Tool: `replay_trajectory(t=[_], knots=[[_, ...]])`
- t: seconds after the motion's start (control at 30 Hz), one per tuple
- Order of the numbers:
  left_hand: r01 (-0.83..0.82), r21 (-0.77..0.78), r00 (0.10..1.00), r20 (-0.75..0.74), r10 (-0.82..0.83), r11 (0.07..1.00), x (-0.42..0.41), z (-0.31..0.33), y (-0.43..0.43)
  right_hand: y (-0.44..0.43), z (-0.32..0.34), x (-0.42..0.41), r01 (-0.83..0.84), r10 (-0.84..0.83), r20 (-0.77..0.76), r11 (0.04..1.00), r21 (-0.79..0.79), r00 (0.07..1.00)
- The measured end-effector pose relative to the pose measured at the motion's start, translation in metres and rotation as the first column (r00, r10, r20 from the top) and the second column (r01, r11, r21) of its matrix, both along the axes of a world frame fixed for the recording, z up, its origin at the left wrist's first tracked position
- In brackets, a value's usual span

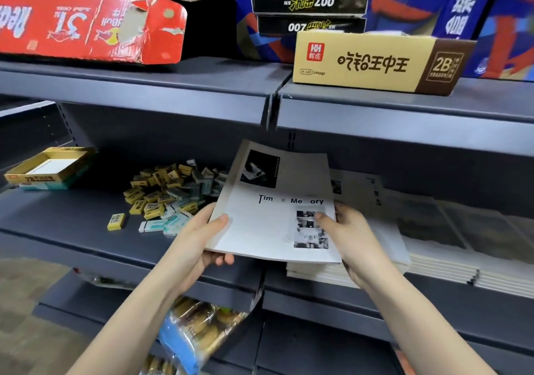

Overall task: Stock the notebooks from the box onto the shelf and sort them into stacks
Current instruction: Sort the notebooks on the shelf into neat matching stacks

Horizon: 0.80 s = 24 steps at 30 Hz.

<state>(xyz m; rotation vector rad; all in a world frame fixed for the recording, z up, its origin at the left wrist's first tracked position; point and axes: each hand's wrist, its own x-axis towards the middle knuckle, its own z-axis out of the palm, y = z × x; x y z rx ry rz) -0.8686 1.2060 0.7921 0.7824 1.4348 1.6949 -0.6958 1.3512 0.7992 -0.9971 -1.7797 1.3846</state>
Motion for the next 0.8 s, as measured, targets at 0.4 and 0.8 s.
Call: replay_trajectory(t=[0.4,0.8], knots=[[-0.013,-0.122,0.908,-0.418,-0.04,0.992,0.047,-0.007,0.074,0.042,-0.001,0.073,0.147,-0.153,0.042,0.98,0.132,0.987],[-0.186,-0.196,0.778,-0.628,0.022,0.963,0.085,-0.019,0.108,0.07,-0.013,0.103,0.275,-0.311,0.164,0.938,0.21,0.936]])
